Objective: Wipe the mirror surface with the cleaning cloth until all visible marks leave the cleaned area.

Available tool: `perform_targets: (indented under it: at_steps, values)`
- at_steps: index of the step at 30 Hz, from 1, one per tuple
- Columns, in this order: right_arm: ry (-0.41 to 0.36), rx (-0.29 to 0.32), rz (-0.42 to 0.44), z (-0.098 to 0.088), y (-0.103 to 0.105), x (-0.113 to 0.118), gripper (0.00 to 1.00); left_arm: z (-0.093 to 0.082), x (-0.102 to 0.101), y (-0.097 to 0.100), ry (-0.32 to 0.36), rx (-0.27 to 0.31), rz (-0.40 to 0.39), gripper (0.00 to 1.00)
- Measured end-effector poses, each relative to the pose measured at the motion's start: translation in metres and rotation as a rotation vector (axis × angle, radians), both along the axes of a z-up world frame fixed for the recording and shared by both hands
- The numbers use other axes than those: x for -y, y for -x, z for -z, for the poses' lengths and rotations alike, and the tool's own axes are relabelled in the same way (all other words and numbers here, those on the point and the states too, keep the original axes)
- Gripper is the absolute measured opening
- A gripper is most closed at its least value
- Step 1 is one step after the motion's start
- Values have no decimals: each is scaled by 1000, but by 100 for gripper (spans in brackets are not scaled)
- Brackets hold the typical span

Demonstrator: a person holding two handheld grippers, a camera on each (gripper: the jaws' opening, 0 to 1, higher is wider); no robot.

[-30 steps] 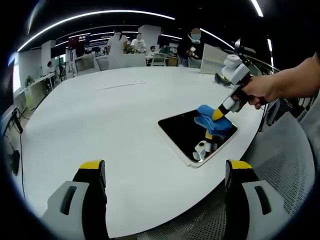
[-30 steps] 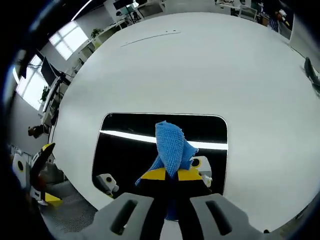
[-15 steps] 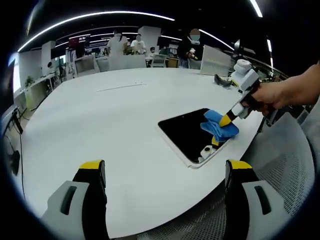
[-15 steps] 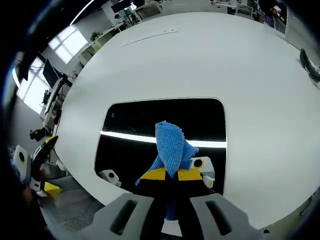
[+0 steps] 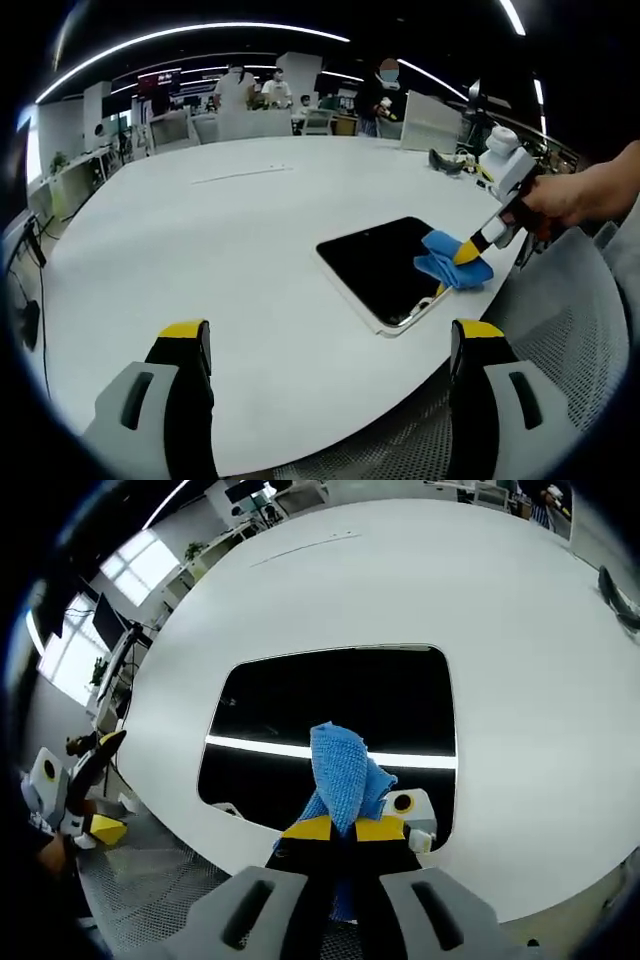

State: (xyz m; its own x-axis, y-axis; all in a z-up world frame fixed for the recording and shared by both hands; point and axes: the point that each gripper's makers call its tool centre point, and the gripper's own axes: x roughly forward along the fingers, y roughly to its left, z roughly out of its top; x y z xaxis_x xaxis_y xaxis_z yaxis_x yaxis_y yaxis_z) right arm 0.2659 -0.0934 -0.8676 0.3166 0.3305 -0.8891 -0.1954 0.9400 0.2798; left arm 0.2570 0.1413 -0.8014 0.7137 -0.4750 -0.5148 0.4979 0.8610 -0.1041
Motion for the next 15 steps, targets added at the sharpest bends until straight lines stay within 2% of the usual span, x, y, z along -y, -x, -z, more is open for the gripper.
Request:
perform_targets:
  at_steps: [4, 15]
  values:
    - [-7, -4, -2, 0, 5, 1, 0, 0, 0, 0, -2, -1, -3, 99]
    - [-23, -14, -22, 0, 3, 2, 0, 0, -1, -1, -9, -1, -11, 99]
